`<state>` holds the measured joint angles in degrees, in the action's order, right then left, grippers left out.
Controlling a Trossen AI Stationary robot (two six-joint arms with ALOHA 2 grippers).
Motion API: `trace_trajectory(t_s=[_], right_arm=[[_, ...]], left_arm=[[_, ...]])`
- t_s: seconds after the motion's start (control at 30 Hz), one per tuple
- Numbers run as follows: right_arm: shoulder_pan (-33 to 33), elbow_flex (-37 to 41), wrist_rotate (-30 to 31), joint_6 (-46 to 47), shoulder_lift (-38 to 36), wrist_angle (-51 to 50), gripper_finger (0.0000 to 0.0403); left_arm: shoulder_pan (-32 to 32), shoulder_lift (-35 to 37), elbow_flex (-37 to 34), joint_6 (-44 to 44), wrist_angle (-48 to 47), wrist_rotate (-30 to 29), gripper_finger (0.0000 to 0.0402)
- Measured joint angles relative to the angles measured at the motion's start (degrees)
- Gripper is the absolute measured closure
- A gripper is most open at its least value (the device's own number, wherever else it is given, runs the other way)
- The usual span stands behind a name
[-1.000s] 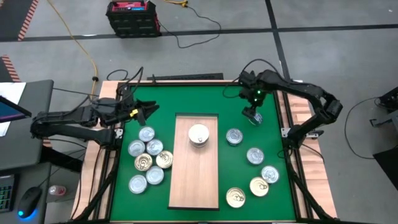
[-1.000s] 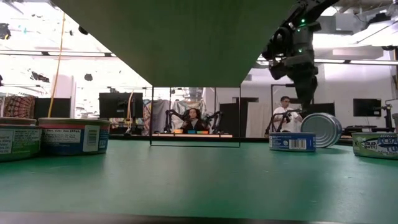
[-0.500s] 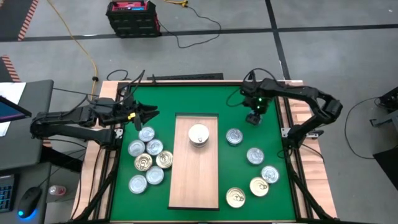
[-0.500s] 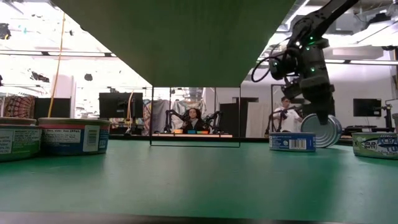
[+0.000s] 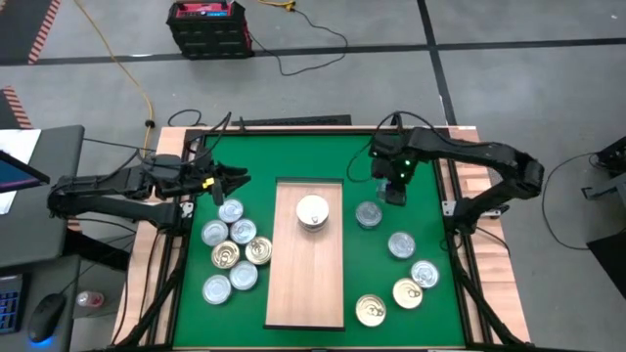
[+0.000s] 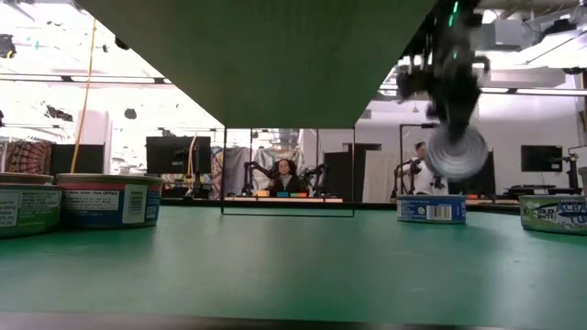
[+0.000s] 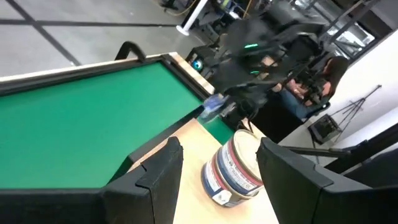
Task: Stack canned seafood by type on shelf
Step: Put the blue tuna can on the shelf
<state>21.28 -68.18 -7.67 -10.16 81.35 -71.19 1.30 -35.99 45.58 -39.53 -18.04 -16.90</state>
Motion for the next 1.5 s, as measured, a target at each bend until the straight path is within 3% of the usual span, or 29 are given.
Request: trace_trajectory(t_s=[0.17, 0.3, 0.5, 0.63, 0.77, 1.0, 1.27, 1.37, 1.5], right_arm=[[-12.4, -8.2, 0.6, -3.8, -5.1, 0.2, 0.0227], [-24.8, -11.1, 4.4, -1.9, -7.8, 7.3, 0.0224], [-41.4, -11.3, 14.6, -4.8, -6.2, 25.9, 0.024], [-48.3, -11.3, 24.3, -7.3, -1.1, 35.2, 0.0221], [-51.6, -11.3, 33.5, -7.4, 5.8, 43.2, 0.0207], [-54.9, -13.4, 52.1, -12.7, 16.2, 46.5, 0.0234], [-55.0, -16.8, 60.7, -19.6, 23.3, 47.4, 0.0208], [-54.1, -17.6, 60.7, -20.8, 24.7, 48.7, 0.0208], [-53.5, -19.3, 58.0, -14.7, 25.6, 48.9, 0.0214]], left_arm=[[0.0, -0.2, 0.0, -3.4, -0.4, -1.5, 0.0202], [1.6, -0.7, 0.0, -7.4, -0.1, -2.7, 0.0202], [2.7, -0.7, 0.0, -11.1, 5.4, 2.5, 0.0202], [2.7, -0.2, 0.0, -11.2, 10.1, 7.7, 0.0202], [2.7, 0.3, 0.0, -13.8, 11.1, 10.9, 0.0202], [2.1, 0.4, 0.0, -17.5, 11.1, 12.4, 0.0202], [1.8, 0.4, 0.0, -16.7, 11.0, 11.5, 0.0202], [1.8, 0.4, 0.0, -16.7, 11.0, 10.3, 0.0202], [1.8, 0.4, 0.0, -16.9, 11.0, 10.2, 0.0202]])
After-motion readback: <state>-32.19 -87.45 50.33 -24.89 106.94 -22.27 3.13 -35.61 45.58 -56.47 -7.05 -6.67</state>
